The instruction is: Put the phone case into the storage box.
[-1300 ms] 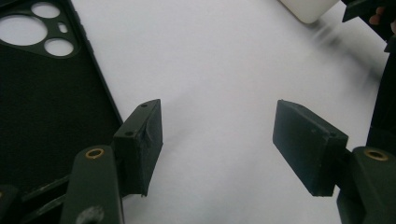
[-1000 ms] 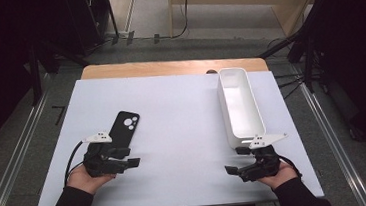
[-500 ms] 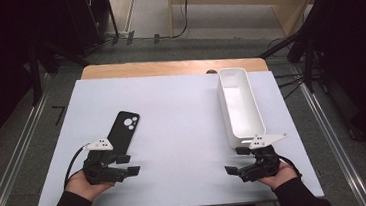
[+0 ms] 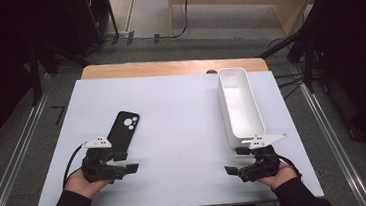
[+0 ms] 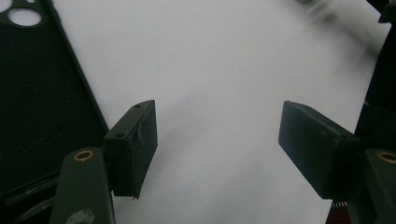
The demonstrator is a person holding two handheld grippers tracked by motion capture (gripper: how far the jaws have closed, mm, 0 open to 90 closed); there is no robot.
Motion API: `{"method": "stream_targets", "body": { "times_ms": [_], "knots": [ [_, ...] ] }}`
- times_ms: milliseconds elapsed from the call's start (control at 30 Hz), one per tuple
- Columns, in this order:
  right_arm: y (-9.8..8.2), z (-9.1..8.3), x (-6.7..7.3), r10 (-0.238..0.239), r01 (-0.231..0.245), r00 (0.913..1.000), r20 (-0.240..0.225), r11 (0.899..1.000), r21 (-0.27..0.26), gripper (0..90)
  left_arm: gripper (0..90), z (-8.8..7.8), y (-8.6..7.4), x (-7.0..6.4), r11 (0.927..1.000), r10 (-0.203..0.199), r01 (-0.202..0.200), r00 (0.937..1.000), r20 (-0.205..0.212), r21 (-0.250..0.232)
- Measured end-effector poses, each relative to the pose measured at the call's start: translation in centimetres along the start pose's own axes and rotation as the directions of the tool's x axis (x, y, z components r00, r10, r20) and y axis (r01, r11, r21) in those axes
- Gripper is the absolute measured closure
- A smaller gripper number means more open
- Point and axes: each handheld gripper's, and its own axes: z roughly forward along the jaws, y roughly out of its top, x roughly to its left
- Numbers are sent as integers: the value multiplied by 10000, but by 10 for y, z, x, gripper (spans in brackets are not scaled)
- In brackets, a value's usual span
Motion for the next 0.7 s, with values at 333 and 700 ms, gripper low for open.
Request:
{"method": "stream_targets", "body": {
  "times_ms": [333, 700],
  "knots": [
    [0, 0, 0, -14, 14, 10000, -17, 10000, 24, 131, 275, -8, 0, 8, 9984, -390, 351, 9950, -921, -434],
    [0, 0, 0, -2, 2, 10000, -4, 10000, 36, 131, 275, -6, 7, 19, 9969, -700, 620, 9798, -1873, -486]
  ]
}}
